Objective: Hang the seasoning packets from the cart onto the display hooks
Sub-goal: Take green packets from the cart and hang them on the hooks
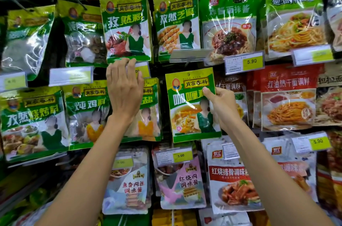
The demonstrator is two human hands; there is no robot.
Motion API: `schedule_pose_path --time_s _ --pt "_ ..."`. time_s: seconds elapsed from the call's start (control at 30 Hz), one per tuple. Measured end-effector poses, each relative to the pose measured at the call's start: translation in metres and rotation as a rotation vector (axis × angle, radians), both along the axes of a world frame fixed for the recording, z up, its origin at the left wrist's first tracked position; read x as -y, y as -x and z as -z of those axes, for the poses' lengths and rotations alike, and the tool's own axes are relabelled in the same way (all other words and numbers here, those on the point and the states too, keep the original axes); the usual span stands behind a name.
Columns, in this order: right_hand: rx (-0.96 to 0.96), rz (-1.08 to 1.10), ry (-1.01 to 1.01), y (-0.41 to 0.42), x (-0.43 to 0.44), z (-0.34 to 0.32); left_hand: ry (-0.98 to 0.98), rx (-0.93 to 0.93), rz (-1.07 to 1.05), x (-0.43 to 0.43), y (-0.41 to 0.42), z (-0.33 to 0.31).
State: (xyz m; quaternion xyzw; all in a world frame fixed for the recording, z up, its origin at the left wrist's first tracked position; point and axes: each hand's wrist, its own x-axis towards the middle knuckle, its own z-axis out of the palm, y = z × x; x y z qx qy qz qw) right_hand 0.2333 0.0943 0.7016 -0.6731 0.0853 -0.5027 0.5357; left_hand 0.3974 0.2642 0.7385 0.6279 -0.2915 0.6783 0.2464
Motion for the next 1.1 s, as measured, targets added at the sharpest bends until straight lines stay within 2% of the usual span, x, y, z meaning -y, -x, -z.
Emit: schedule_pose_path --time_s 0.37,0.53,0.63,0.97,1.1 --pt "-0.022 0.138 -0.097 -0.021 0.014 -0.001 0.035 0.074 0.027 0.003 -0.008 0.000" --pt "-0.067 0.415 0.135 -0.029 0.013 0.000 0.045 0.094 0.026 0.004 -0.010 0.000" --pt "-0.097 0.526 0.183 -0.031 0.014 0.001 0.049 0.098 0.027 0.004 -0.010 0.001" --pt "-0.097 0.548 0.088 -0.060 0.024 0.002 0.046 0.108 0.035 0.004 -0.014 0.000" --pt "-0.093 0.567 0.108 -0.066 0.026 0.001 0.047 0.110 0.034 0.004 -0.013 0.000"
